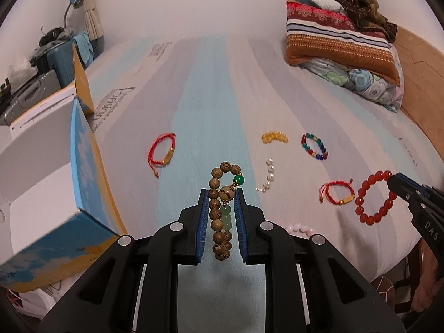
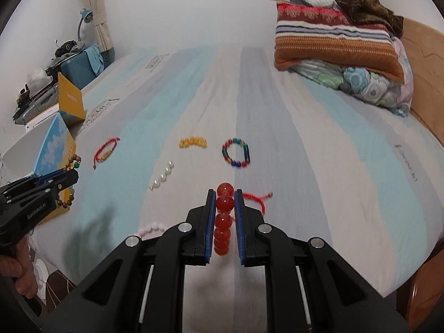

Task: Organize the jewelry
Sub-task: 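Carry both bracelets into the white box and open both tools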

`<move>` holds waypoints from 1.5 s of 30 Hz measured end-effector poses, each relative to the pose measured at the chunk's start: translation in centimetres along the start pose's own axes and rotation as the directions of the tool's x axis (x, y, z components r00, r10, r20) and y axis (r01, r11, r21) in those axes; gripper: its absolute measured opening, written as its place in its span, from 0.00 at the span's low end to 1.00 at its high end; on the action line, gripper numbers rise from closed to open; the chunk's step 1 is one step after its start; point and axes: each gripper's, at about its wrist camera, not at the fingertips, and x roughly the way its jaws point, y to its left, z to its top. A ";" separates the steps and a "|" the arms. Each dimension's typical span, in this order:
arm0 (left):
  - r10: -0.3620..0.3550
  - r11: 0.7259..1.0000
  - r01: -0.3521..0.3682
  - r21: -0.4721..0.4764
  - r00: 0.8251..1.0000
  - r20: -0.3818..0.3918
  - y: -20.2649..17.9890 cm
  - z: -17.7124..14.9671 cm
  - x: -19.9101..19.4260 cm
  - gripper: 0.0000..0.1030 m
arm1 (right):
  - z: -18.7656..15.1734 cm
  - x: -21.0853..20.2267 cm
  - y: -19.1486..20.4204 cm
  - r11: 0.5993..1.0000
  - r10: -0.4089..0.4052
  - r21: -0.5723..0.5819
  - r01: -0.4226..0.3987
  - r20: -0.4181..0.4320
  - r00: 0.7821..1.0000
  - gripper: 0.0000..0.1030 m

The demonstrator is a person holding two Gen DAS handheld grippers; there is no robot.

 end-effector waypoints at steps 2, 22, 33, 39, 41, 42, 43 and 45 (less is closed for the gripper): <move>0.008 1.000 -0.008 0.002 1.000 0.009 0.1 0.6 -0.3 0.18 | 1.0 -0.1 0.6 1.000 0.000 -0.010 0.000 0.012 1.000 0.12; 0.098 0.995 -0.095 -0.041 0.990 0.105 6.2 5.7 -5.7 0.18 | 9.7 -0.8 9.6 0.992 0.056 -0.117 -0.046 0.084 0.995 0.12; 0.219 0.970 -0.206 -0.128 0.971 0.100 14.4 4.6 -8.7 0.18 | 12.1 -1.8 20.2 0.961 0.184 -0.229 -0.157 0.105 0.977 0.12; 0.284 0.944 -0.270 -0.190 0.958 0.048 19.8 2.9 -9.7 0.18 | 11.7 -2.4 27.3 0.919 0.280 -0.313 -0.242 0.084 0.956 0.12; 0.295 0.935 -0.284 -0.211 0.955 0.021 21.5 2.4 -9.7 0.18 | 11.5 -2.4 29.6 0.901 0.308 -0.342 -0.269 0.066 0.949 0.12; 0.301 0.930 -0.293 -0.221 0.953 0.005 22.3 2.0 -9.7 0.18 | 11.3 -2.4 30.9 0.889 0.324 -0.358 -0.286 0.049 0.945 0.12; 0.310 0.923 -0.304 -0.234 0.951 -0.014 23.2 1.7 -9.7 0.18 | 11.1 -2.3 32.0 0.879 0.337 -0.370 -0.301 0.034 0.941 0.12; 0.312 0.915 -0.314 -0.256 0.949 -0.047 24.7 1.1 -9.6 0.18 | 10.6 -1.7 34.2 0.858 0.362 -0.384 -0.340 -0.015 0.932 0.12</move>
